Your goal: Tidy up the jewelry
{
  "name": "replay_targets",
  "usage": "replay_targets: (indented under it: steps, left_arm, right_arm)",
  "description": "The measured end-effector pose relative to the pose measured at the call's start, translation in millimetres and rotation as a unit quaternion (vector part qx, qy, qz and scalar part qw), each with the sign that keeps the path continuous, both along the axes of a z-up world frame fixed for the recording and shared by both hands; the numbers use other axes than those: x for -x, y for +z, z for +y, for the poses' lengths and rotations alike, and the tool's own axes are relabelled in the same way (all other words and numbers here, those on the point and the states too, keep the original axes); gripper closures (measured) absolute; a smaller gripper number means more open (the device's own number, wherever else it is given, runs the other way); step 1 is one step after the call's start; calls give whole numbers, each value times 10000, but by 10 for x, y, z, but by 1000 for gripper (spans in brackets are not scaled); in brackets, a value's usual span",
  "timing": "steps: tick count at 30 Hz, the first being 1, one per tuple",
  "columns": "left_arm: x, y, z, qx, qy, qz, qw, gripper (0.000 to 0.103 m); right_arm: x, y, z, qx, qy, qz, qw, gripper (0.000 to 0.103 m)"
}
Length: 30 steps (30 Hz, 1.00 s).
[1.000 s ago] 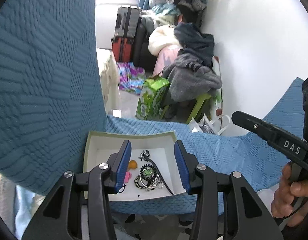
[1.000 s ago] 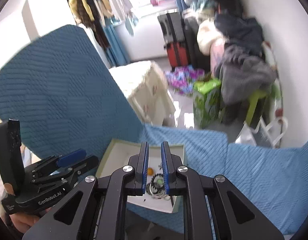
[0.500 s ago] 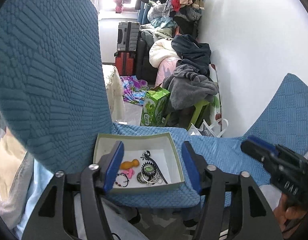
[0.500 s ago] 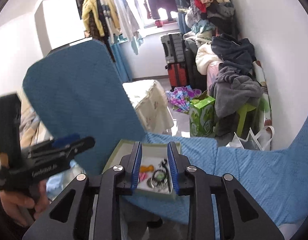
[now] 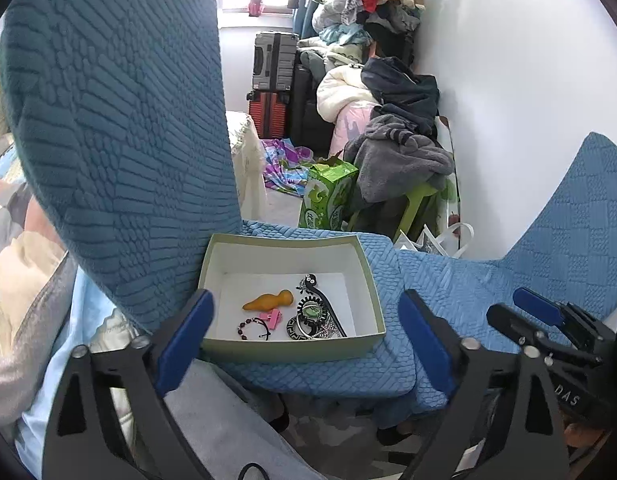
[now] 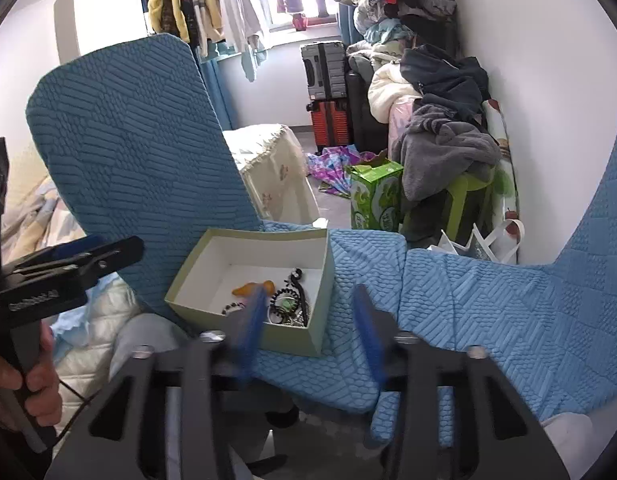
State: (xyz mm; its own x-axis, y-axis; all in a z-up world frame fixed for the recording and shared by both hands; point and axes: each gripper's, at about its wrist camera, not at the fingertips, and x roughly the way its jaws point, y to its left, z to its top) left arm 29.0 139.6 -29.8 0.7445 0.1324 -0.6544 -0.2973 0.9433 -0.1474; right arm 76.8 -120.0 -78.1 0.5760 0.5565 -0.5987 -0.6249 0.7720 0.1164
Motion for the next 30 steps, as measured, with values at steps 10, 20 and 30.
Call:
replay_targets:
  steps: [10,20,30]
  left_arm:
    - [41,-94,96,-58,330,103,9994,1]
    - [14,-134,99,-114,316,198,9992,1]
    - [-13,-169,115,-166,451,322,9983,1]
  right_arm:
    - [-95,-54,34,106,-175,-203,9996,0]
    - [-115,-137,59,256,-179,-122,9994,0]
    - [-126,-128,38,324,-275,-212,9989,0]
